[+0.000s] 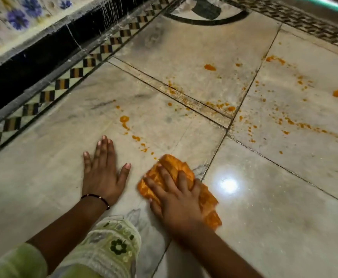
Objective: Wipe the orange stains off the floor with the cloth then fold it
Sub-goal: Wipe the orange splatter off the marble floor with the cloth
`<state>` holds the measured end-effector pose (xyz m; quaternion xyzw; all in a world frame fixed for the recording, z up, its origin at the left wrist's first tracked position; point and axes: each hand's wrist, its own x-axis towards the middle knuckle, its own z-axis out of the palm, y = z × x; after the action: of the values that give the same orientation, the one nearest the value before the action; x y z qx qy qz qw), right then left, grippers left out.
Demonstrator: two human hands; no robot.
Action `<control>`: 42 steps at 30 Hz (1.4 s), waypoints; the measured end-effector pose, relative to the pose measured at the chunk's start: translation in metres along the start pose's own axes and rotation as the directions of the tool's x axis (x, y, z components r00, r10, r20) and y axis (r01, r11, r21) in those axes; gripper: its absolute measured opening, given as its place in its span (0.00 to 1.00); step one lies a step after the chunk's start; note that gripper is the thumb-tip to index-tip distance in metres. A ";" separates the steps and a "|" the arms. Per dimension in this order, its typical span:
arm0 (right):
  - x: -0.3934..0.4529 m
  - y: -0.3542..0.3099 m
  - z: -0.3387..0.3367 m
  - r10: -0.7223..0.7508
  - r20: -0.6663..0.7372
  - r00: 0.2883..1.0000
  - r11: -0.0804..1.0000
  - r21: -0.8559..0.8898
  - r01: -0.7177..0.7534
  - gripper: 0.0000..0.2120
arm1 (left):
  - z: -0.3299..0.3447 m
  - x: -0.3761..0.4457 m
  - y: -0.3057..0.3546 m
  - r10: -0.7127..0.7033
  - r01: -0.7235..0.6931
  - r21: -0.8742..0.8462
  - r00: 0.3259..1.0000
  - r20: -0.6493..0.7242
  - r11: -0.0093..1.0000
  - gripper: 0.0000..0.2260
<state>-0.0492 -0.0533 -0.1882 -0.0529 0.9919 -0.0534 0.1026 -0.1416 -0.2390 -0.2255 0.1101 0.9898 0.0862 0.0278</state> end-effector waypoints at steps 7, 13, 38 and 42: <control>-0.007 0.071 -0.009 0.304 0.052 0.951 0.950 0.063 -0.307 0.29 | 0.004 -0.001 -0.003 0.007 -0.007 -0.008 1.000 0.016 1.000 0.39; 0.018 0.008 0.000 0.043 0.032 0.999 0.996 0.080 -0.045 0.25 | 0.004 0.001 -0.002 0.014 -0.014 -0.001 1.000 0.013 1.000 0.39; 0.032 0.019 -0.008 0.061 0.092 0.994 0.998 -0.024 -0.060 0.27 | -0.011 0.004 -0.042 -0.055 0.043 -0.118 0.994 -0.096 0.992 0.31; 0.078 -0.019 -0.011 -0.186 0.035 0.982 0.980 -0.061 0.188 0.24 | -0.003 0.013 -0.035 -0.063 0.052 -0.113 0.993 -0.096 0.992 0.32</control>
<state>-0.1258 -0.0801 -0.1907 -0.1500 0.9821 -0.0301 0.1097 -0.1617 -0.2704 -0.2289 0.0752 0.9864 0.1455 -0.0129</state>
